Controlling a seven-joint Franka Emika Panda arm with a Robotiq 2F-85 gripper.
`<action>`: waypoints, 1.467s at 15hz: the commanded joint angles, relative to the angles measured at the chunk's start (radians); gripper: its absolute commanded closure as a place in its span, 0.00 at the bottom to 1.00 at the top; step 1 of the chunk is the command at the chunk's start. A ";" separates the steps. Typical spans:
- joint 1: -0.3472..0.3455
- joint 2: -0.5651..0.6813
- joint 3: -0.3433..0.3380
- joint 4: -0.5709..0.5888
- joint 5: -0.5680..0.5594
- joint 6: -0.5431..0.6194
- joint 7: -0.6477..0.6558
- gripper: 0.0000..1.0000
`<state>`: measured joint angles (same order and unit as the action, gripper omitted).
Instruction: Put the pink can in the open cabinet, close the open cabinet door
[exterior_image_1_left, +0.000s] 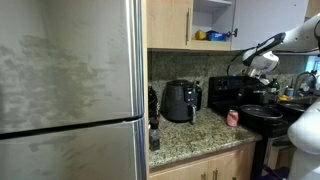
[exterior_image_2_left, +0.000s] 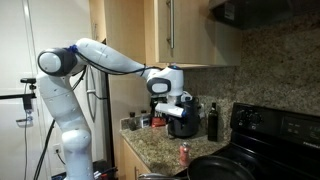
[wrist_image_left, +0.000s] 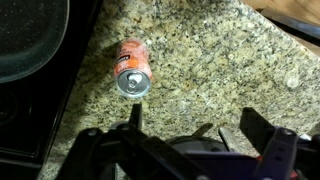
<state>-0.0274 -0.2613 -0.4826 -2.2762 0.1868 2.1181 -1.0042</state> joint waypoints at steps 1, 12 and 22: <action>-0.054 0.007 0.050 0.002 0.017 -0.005 -0.012 0.00; -0.106 0.219 0.168 -0.106 -0.056 0.481 0.193 0.00; -0.127 0.317 0.216 -0.092 -0.043 0.515 0.256 0.00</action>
<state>-0.1156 0.0160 -0.2999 -2.3825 0.1577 2.6051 -0.7904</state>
